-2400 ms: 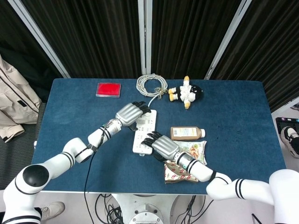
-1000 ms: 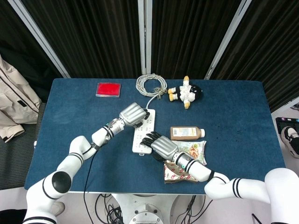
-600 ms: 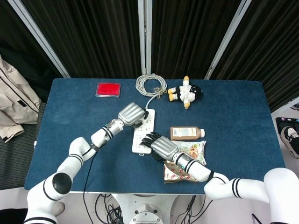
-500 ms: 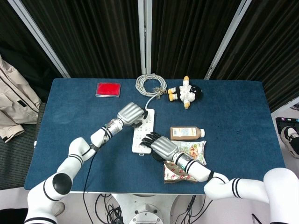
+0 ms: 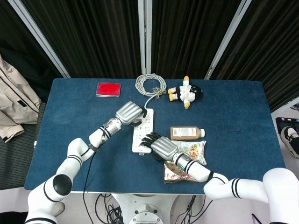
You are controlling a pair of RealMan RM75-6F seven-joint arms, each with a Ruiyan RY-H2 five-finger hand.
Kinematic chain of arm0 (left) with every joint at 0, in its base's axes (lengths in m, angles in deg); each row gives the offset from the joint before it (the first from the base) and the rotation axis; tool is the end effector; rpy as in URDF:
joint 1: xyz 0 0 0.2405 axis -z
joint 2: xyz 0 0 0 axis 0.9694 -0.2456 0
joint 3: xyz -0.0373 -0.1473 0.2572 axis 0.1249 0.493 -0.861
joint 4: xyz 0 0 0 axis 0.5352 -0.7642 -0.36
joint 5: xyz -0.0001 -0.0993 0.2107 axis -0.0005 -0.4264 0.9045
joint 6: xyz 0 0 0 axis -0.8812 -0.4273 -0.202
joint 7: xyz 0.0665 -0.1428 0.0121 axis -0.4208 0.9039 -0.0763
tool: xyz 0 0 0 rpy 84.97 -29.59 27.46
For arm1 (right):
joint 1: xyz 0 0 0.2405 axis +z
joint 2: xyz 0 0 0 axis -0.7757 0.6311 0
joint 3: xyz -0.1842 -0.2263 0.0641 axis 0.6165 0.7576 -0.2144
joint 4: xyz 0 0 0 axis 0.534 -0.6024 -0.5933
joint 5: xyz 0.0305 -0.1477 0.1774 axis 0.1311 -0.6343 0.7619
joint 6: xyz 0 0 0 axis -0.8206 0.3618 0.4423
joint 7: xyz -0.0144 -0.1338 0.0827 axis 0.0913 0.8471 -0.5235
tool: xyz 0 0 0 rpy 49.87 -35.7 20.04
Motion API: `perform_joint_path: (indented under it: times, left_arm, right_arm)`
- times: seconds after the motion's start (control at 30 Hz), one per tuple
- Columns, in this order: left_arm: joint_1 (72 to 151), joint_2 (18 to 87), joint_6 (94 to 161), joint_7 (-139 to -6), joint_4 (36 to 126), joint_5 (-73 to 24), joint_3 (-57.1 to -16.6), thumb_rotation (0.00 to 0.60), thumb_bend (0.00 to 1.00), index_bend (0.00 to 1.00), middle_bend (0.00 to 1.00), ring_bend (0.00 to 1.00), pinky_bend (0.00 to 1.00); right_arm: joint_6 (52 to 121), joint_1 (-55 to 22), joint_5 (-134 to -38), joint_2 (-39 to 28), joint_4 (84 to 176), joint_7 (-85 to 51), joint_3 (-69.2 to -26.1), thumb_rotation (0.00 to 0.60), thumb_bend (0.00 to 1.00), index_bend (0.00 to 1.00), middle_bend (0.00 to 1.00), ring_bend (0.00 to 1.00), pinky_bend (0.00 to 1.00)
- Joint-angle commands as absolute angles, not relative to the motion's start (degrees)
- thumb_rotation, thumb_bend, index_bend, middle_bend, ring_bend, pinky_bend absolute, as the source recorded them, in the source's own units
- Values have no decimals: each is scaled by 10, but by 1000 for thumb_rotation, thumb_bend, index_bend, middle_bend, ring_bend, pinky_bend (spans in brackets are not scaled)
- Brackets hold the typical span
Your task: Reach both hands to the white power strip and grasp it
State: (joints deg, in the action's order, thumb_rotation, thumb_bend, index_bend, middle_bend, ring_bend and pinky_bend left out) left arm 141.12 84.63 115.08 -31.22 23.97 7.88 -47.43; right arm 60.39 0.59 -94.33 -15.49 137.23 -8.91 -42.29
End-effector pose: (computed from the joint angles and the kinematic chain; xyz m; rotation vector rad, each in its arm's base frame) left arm -0.1047 0.5164 -0.1126 -2.1704 -0.6885 -1.1168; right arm -0.1319 -0.3600 -0.1194 2.3121 -1.0823 0.8361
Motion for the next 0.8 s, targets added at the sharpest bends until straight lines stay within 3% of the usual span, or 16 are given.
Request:
perform_joint_path:
  times: [0.03,0.43,0.63,0.8]
  left_arm:
    - [1410,847,1153,-312,239,79,-475,600,522,652,741,715,864]
    - [1387,822,1224,-351,249,47,-441,600,519,636,715,674,833]
    - [1360,796,1166,-407,285,35,-447,600,501,509,594,510,610]
    - [1334,783,1155,-456,326,6,-428,600,386,384,446,323,389]
  right_arm:
    - [606,5,-943,-155,1373,-91,-423,600,510,178,202,0,9]
    - [640,-7,-967,-147,1381,-110,-430,600,509,177,202,0,9]
    - [681,-21,-999,-129,1401,-120,-431,600,505,178,202,0,9]
    - [719,-38,-1023,-97,1432,-121,-431,600,504,178,202,0,10]
